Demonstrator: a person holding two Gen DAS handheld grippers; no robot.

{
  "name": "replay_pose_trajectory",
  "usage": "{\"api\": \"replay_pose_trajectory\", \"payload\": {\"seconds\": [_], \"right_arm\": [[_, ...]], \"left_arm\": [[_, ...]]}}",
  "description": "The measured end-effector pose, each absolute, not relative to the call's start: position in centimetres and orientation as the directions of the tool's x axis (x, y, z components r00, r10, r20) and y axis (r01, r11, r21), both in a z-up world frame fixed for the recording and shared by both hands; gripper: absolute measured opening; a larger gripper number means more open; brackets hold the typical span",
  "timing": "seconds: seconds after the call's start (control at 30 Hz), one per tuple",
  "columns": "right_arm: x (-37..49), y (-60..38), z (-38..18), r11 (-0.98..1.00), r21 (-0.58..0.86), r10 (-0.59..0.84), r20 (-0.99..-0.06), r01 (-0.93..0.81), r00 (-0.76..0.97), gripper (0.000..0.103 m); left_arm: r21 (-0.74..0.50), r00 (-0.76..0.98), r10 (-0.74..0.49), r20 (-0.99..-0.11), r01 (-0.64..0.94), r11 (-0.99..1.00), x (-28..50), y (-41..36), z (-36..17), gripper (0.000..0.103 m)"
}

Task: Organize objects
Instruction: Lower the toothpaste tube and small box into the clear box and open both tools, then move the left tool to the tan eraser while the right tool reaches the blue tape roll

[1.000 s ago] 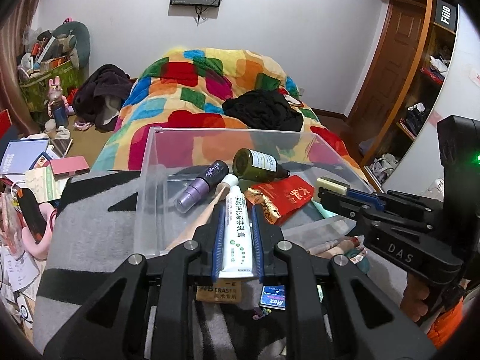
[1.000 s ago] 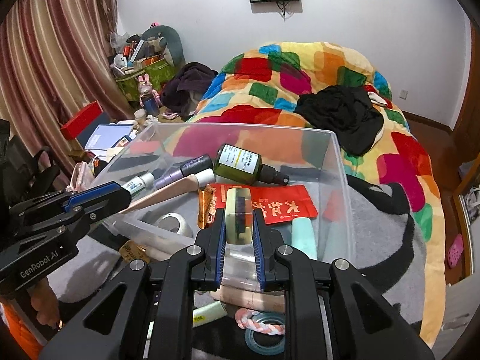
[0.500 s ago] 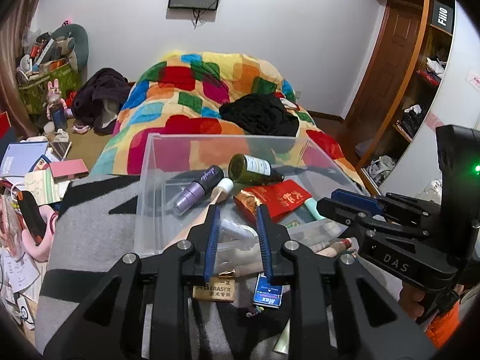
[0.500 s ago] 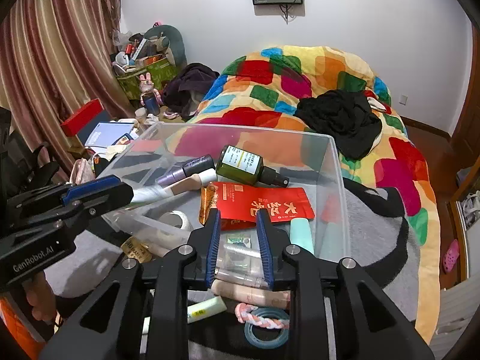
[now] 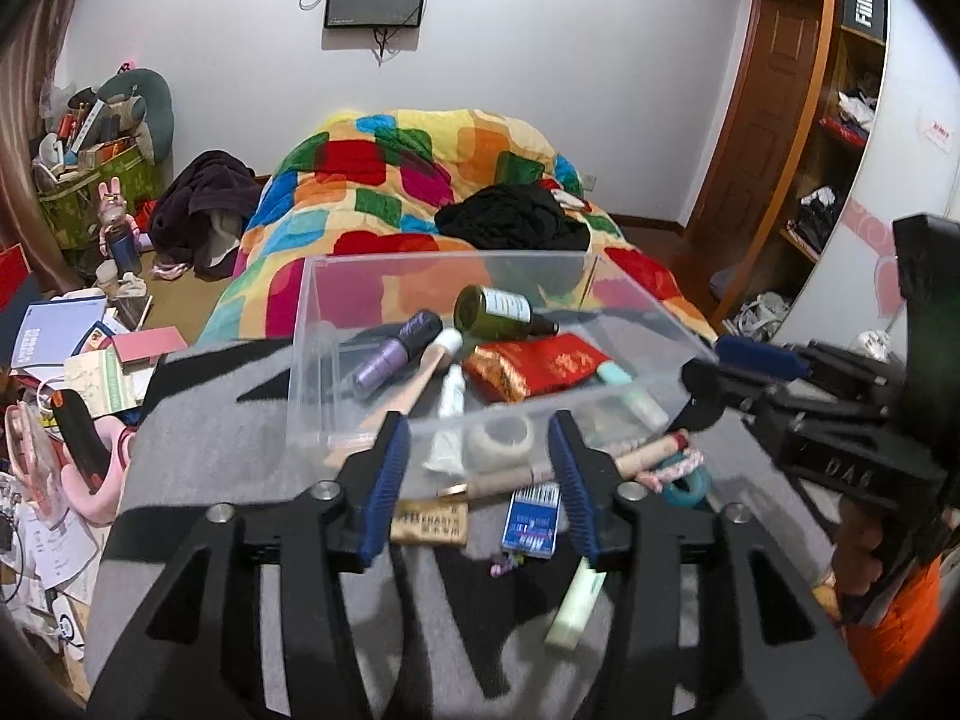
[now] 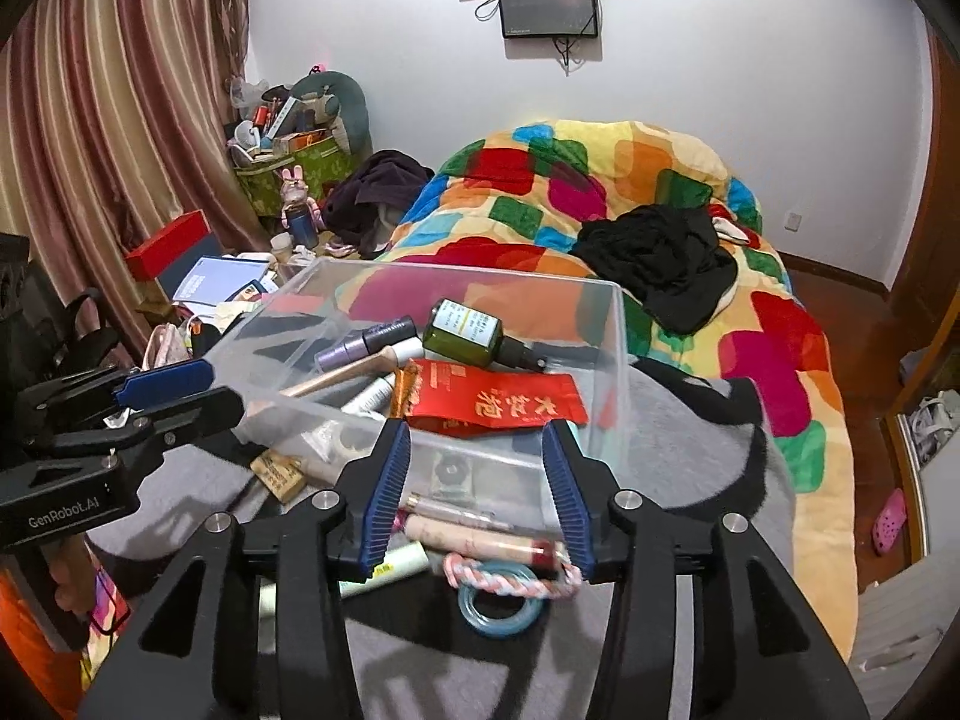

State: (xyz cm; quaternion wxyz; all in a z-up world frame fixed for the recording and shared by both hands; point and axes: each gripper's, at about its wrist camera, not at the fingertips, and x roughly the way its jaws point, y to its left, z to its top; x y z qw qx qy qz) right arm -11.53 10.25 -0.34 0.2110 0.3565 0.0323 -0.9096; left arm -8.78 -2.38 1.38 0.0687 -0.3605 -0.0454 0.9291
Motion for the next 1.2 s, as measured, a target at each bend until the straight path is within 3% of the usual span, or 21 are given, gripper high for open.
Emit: {"api": "replay_pose_trajectory", "payload": {"seconds": [0.23, 0.53, 1.0, 1.2], "right_arm": [[-10.2, 11.9, -1.3, -0.916, 0.072, -0.333, -0.682, 0.394, -0.651, 0.052], [-9.7, 12.8, -5.2, -0.919, 0.088, -0.311, -0.761, 0.384, -0.57, 0.054], [-9.4, 12.1, -7.4, -0.909, 0.129, -0.335, -0.792, 0.396, -0.51, 0.054], [-9.7, 11.2, -7.9, -0.913, 0.099, -0.312, -0.795, 0.396, -0.52, 0.036]], "left_arm": [[-0.107, -0.687, 0.136, -0.713, -0.085, -0.991, -7.7, -2.8, -0.7, 0.062], [-0.123, -0.568, 0.13, -0.813, -0.05, -0.991, -9.1, -3.8, -4.9, 0.062], [-0.097, -0.548, 0.099, -0.83, -0.033, -0.995, -11.0, -3.0, -6.0, 0.062], [-0.109, -0.568, 0.105, -0.816, -0.027, -0.994, -10.7, -3.5, -6.0, 0.043]]}}
